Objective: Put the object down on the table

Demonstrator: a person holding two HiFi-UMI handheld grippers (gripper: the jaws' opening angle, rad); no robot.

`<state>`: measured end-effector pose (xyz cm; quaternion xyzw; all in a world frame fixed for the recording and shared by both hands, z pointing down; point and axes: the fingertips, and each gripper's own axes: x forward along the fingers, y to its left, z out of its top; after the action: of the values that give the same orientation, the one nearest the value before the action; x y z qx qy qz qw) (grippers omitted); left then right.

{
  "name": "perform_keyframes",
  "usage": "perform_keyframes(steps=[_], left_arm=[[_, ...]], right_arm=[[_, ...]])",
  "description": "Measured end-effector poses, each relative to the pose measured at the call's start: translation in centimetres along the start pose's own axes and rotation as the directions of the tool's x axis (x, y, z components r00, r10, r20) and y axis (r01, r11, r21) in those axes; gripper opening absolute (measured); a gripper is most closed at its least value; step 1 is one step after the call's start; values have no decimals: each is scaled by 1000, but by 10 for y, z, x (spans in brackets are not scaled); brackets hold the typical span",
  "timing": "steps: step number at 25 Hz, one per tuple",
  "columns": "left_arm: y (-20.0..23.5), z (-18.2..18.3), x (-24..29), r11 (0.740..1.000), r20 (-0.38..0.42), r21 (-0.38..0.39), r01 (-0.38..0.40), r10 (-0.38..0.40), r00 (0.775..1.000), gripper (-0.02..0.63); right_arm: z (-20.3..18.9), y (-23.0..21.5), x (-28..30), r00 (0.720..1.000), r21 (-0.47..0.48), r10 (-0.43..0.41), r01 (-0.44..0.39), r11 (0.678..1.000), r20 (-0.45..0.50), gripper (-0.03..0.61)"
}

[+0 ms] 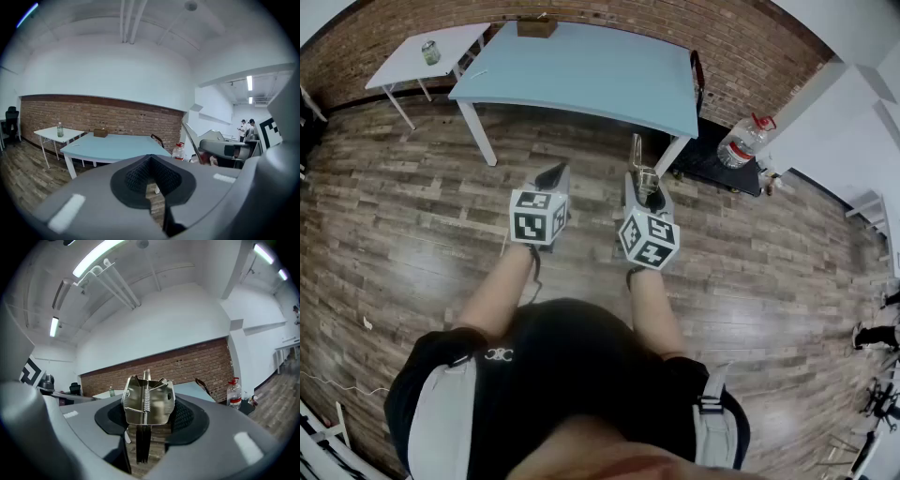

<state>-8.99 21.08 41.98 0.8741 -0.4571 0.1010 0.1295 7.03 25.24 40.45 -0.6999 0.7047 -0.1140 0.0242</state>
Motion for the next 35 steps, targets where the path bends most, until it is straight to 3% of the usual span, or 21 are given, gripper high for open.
perform_keyframes(steps=[22,35], left_arm=[[24,-4,0,999,-18,-24,38,-38,999,-1],[59,-20,-20,995,-54,-16,98,-98,994,0]], right_arm=[[-1,28,7,1000,33,0,0,999,19,225],[-16,77,-2,999,39,-25,23,999,39,224]])
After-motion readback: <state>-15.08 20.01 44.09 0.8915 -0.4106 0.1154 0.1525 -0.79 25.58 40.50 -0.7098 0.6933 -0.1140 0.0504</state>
